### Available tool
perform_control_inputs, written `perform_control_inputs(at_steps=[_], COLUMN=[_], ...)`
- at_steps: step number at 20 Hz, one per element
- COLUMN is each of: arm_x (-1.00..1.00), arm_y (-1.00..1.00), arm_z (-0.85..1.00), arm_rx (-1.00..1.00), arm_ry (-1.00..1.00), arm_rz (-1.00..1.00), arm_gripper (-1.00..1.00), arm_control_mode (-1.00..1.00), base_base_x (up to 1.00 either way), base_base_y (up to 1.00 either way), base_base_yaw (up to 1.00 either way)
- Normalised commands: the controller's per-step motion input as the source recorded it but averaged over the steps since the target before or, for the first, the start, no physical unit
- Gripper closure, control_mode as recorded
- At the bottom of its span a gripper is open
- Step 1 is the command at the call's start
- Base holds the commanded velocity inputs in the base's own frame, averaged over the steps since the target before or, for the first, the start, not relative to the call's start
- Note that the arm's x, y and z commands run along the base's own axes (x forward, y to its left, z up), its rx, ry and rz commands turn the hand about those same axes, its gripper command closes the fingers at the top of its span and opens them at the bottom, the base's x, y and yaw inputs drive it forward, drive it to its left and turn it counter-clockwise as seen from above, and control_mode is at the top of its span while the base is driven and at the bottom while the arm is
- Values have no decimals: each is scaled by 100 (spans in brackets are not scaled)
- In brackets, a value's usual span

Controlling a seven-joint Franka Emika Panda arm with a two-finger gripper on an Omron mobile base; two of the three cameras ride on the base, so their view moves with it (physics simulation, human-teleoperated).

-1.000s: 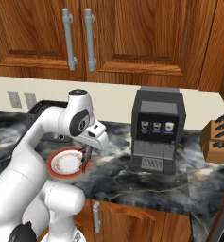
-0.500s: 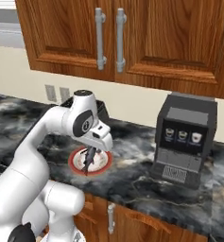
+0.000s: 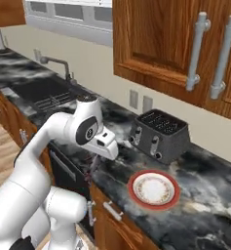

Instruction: Place the fish on the rack of the oven, and slide the rack back inside. Close the oven door.

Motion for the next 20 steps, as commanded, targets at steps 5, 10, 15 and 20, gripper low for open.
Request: perform_control_inputs(at_steps=[5,10,15,20], arm_x=[0,0,0,0], arm_y=[0,0,0,0], arm_z=[0,0,0,0], arm_rx=[0,0,0,0], arm_ry=[0,0,0,0], arm_rz=[0,0,0,0], arm_gripper=[100,100,100,100], arm_control_mode=[100,100,100,100], base_base_x=[7,16,25,27], base_base_y=[54,48,44,44], base_base_yaw=[85,85,85,85])
